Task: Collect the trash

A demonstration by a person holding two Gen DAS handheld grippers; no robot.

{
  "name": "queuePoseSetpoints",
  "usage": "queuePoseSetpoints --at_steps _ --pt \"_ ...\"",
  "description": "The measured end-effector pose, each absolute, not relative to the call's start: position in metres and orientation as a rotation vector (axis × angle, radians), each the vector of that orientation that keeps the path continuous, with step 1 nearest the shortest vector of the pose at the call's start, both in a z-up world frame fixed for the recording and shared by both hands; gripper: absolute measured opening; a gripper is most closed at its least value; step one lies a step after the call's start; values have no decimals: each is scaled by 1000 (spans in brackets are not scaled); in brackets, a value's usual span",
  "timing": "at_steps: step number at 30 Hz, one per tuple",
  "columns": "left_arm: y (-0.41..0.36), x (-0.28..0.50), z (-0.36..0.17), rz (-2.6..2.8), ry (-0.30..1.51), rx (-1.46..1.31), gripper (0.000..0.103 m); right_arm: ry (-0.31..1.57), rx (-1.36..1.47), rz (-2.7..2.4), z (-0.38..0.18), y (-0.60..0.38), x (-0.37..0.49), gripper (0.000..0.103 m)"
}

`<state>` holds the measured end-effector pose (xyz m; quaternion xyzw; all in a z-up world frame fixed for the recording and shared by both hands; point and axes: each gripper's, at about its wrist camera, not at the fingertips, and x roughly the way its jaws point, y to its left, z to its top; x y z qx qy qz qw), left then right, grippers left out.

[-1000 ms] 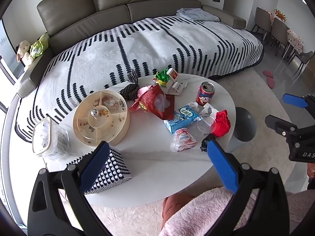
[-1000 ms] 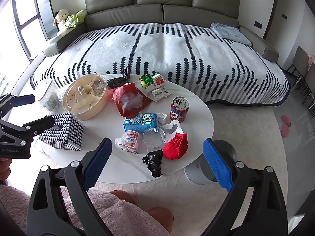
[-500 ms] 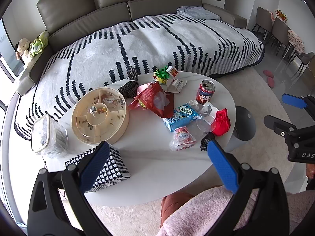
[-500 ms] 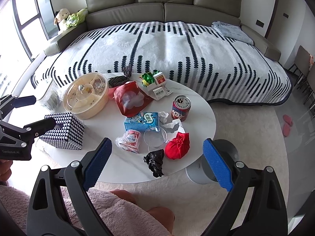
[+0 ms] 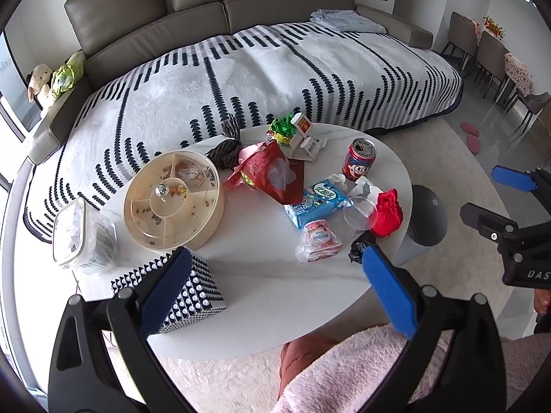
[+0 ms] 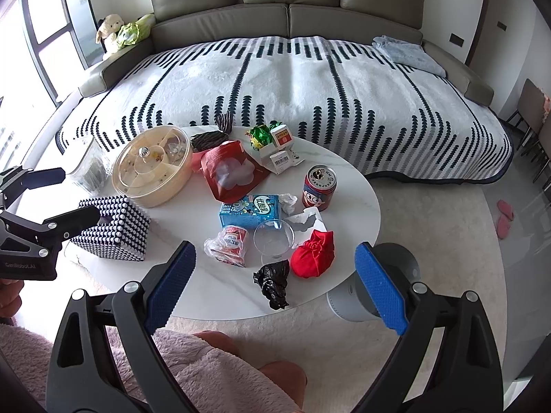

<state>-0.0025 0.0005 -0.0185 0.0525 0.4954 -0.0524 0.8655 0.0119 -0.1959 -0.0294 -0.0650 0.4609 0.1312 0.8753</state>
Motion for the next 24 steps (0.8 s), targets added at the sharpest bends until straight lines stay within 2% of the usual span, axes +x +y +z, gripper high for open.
queuePoseSetpoints --at_steps 24 --pt "7 5 -27 -93 1077 97 99 980 -132 312 -41 -189 18 90"
